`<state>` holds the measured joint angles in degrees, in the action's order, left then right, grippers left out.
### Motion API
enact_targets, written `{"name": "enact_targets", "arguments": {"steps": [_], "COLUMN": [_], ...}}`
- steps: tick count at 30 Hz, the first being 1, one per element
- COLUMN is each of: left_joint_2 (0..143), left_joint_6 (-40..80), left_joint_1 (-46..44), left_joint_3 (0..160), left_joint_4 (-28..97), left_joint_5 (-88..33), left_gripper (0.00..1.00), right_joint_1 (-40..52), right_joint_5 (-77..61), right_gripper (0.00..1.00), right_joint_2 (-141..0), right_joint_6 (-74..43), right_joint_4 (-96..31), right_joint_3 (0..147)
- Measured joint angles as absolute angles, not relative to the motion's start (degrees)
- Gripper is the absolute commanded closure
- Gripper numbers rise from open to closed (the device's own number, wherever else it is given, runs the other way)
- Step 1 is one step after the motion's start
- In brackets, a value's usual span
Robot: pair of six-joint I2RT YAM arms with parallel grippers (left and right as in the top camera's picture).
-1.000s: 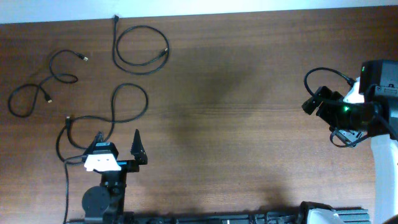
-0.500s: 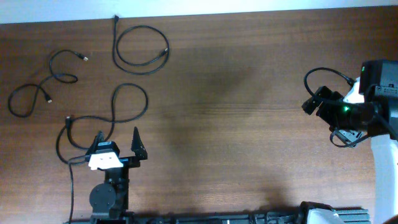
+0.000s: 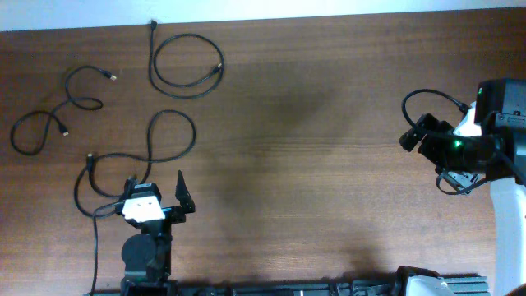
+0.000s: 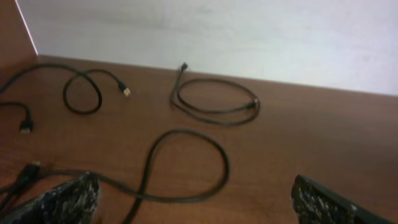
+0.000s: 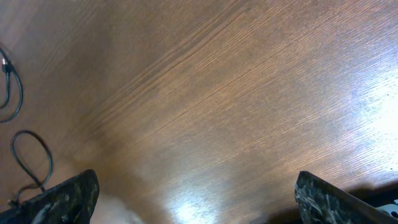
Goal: Untangle cables
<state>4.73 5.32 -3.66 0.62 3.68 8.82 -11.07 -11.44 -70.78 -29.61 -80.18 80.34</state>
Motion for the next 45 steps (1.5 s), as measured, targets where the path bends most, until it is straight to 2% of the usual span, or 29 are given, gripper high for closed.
{"name": "enact_targets", "arguments": {"steps": [13,25,45], "left_joint_2": [0.89,0.89,0.89], "left_joint_6": [5.13,-1.52,-1.98], "left_joint_1": [-3.75,-3.75,-3.2], "left_joint_3": [0.62,0.62,0.62], "left_joint_4": [3.68,4.25,4.27], "left_joint_5": [8.6,3.36,3.16], "left_gripper": [0.01,0.01,0.01], "right_joint_1": [-11.07,-11.07,-11.07], "right_joint_5": [-11.44,-11.44,-11.44], "right_gripper": [0.01,0.01,0.01], "right_joint_2": [-70.78,-70.78,-70.78], "right_joint_6": [-29.58,-29.56,-29.58], "right_joint_4": [-80.18,-80.18,-80.18], "right_joint_3": [80.34,80.34,80.34]}}
